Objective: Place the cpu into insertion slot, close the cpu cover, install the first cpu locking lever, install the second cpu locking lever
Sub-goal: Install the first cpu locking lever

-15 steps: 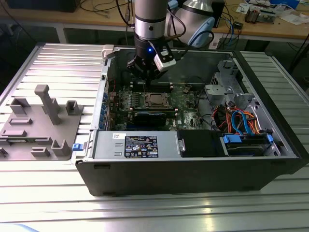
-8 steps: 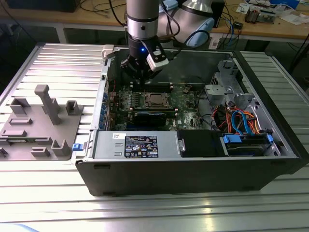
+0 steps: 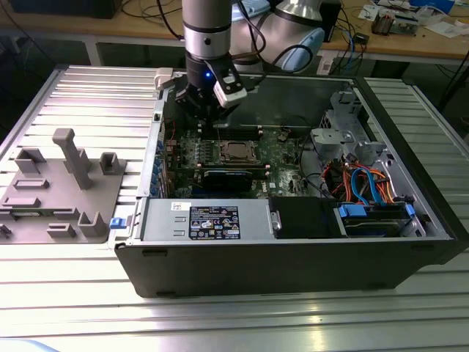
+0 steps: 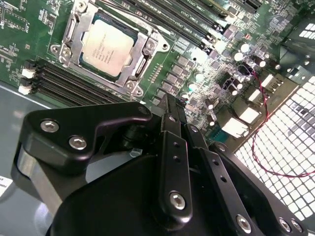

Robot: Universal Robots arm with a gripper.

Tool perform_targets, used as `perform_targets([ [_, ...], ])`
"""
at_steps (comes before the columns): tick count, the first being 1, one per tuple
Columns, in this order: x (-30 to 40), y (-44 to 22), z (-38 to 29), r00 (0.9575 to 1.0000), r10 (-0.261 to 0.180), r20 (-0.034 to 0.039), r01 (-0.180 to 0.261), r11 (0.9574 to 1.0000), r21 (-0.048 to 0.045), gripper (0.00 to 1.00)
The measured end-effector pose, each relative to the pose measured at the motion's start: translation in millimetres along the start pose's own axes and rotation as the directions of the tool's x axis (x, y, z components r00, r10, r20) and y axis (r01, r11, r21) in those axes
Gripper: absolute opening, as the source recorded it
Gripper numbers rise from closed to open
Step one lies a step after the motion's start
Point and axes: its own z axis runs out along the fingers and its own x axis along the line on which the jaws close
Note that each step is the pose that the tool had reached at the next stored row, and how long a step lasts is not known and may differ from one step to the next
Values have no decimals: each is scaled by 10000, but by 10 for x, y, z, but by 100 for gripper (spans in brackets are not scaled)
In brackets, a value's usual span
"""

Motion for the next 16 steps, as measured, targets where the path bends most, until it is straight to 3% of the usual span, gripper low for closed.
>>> perform_targets([
  [3,11,19,0,10000,-1,8,1,10000,1,11],
  [5,11,66,0,10000,-4,10,4,10000,5,11],
  [12,11,175,0,9999,-11,112,10,10000,82,11],
  [16,11,221,1,9999,-13,118,12,10000,99,11],
])
